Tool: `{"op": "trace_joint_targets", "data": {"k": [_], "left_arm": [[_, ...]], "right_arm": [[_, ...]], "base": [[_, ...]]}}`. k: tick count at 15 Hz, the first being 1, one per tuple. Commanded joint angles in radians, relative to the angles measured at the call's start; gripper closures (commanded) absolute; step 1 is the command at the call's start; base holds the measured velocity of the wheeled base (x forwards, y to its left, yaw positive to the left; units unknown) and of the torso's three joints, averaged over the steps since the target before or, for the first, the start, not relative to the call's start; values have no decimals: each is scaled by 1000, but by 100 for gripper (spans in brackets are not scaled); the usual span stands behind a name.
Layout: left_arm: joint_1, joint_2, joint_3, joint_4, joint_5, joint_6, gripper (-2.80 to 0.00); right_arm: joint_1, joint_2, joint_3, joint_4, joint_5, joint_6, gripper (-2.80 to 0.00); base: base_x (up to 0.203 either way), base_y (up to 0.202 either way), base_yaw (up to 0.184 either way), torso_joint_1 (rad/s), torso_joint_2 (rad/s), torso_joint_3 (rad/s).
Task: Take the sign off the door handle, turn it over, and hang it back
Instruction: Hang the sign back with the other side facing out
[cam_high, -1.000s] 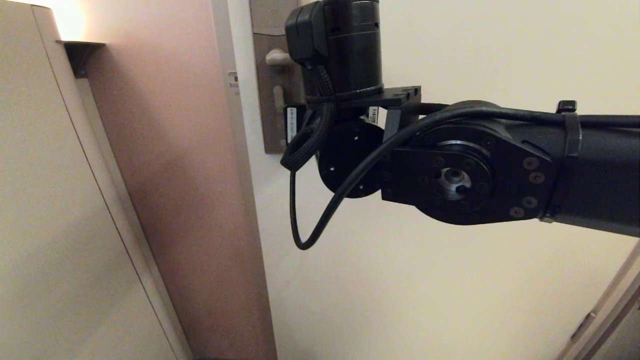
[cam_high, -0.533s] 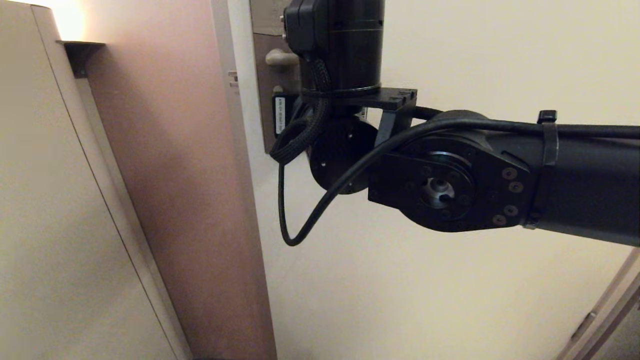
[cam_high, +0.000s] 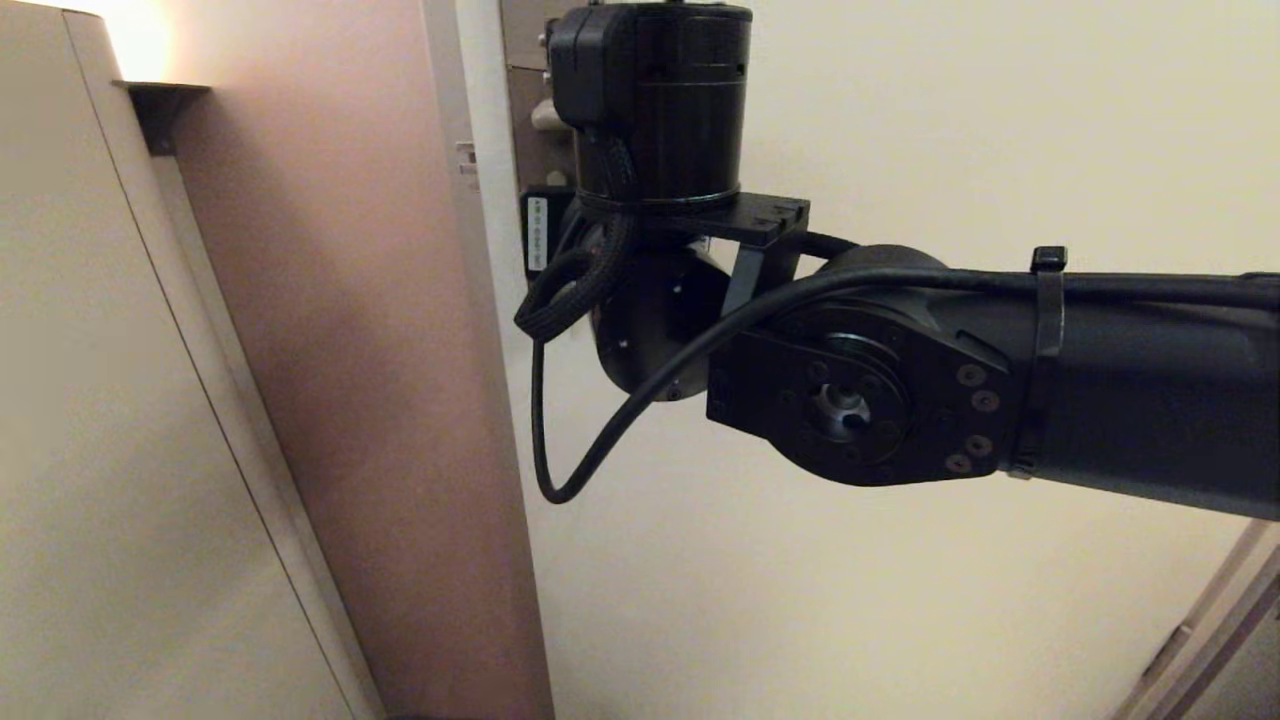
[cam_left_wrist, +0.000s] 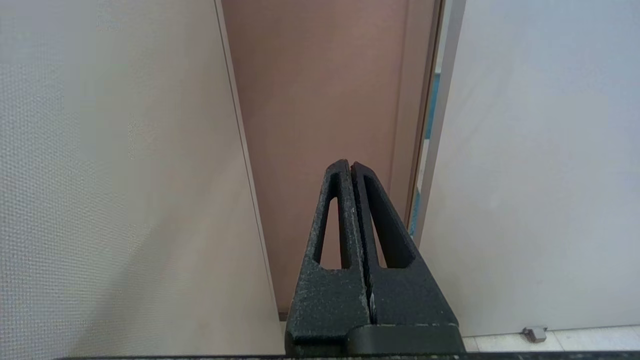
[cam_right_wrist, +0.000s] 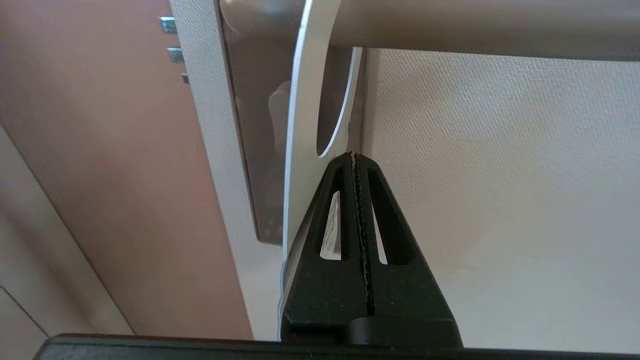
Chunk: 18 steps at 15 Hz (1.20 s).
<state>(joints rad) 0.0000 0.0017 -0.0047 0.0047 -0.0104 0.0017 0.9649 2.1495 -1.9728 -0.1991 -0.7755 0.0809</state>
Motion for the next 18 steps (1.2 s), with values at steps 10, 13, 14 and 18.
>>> {"op": "trace_joint_targets", "data": {"k": [10,13,14,18], "left_arm": [[0,0,0,0,0,0,0],[0,0,0,0,0,0,0],[0,0,0,0,0,0,0],[0,0,0,0,0,0,0]], "right_arm": [[0,36,-1,-72,26,-10,0],[1,43,-1,-94,32,-19,0],[2,44,-1,-94,39,-19,0],[9,46,-1,-95,79,-21,0]], "base": [[0,0,0,0,0,0],[0,0,0,0,0,0],[0,0,0,0,0,0],[0,0,0,0,0,0]]}}
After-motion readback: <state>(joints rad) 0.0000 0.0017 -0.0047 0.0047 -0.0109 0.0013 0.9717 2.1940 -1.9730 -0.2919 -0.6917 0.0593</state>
